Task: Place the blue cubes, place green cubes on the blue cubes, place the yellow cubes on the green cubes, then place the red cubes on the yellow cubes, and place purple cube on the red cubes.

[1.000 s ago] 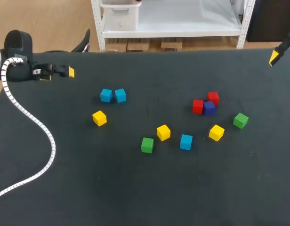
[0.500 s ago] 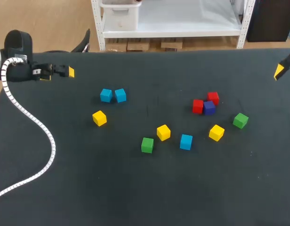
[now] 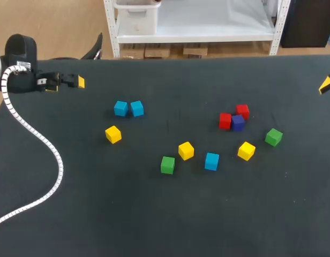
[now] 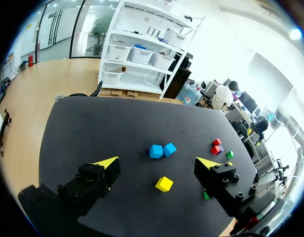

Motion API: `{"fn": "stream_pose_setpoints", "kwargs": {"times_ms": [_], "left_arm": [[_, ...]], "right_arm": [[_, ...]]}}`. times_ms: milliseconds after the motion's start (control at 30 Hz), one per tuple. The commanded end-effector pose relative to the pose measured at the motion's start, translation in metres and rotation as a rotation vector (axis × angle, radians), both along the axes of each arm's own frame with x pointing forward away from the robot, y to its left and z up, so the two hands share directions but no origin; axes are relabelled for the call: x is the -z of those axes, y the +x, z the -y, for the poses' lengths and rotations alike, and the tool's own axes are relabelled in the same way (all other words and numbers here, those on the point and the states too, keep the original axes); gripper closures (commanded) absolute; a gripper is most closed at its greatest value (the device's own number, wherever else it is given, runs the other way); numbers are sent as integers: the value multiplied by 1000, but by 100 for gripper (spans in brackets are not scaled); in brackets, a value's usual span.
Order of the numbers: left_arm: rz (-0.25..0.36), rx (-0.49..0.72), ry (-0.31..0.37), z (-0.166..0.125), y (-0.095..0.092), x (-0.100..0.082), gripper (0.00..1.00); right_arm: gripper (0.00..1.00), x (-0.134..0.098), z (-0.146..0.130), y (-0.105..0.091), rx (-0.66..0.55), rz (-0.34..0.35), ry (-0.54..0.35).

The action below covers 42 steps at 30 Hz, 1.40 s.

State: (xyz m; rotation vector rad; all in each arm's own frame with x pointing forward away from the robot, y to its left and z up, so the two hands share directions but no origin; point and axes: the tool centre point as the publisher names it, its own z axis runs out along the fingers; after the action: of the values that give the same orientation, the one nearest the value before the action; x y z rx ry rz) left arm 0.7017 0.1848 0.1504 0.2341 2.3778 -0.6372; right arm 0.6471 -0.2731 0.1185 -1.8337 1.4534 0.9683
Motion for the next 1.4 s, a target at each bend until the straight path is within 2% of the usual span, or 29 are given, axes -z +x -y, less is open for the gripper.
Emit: {"fn": "stream_pose_setpoints", "kwargs": {"times_ms": [33,767,1000,1133,1233,1400], "left_arm": [[0,-1,1,0,0,0,0],[0,-1,1,0,0,0,0],[-47,-76,8,-41,-29,20,0],[-59,28,31,-45,-36,24,0],[-37,212,105,-36,-38,22,0],[20,461,181,-18,-41,21,0]], "right_arm": [[0,-1,-2,-7,447,291,65],[0,-1,-2,-7,447,291,65],[0,-1,-2,-7,447,291,65],[0,-1,-2,-7,447,291,65],[0,-1,-2,-7,447,291,65],[0,-1,-2,-7,447,291,65]]}}
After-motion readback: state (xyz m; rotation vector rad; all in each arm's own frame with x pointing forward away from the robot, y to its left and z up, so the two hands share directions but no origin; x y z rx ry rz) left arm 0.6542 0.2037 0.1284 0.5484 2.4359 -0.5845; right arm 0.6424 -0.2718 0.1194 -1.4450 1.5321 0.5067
